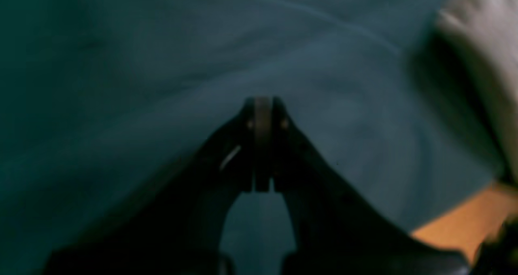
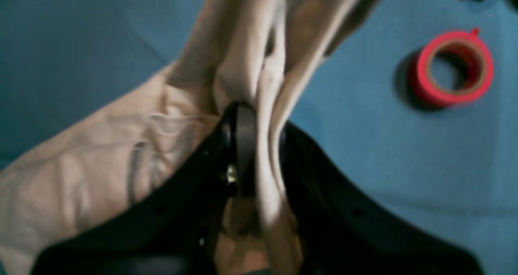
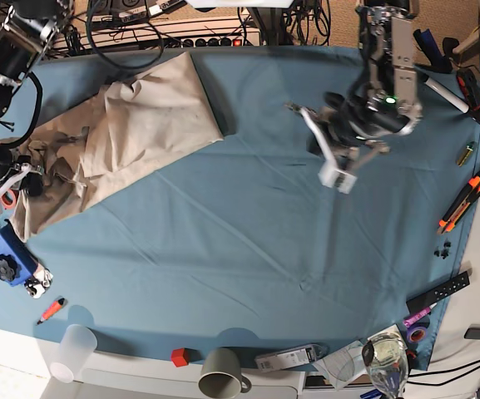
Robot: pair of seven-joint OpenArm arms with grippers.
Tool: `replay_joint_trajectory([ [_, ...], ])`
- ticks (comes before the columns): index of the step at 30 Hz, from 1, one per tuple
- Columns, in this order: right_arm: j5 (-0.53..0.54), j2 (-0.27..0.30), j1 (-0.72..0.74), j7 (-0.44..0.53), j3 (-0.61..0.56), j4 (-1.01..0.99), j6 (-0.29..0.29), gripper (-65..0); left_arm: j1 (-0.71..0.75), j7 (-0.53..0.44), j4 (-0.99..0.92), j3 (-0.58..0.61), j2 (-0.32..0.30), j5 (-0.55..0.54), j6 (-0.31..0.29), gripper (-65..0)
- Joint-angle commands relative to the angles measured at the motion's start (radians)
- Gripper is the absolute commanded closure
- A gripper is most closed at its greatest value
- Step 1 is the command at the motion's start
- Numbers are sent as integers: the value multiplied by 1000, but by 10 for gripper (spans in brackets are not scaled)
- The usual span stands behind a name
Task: Fold the T-shirt properly
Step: 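Fold the bundle over onto itself with the right gripper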
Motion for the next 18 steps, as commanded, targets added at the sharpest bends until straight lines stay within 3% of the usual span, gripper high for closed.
replay_joint_trajectory([
  [1,45,27,0,20,7,54,4,0,-8,-11,20,-34,0,-53,-6,0],
  [10,306,22,-141,-77,7,239,4,0,54,32,38,-270,-1,-351,-134,0],
  [15,446,-26,-142,-169,7,247,4,0,154,53,164,-366,-1,-558,-266,0],
  [18,487,-59,-142,-169,-1,251,4,0,218,50,270,-405,-1,-587,-306,0],
])
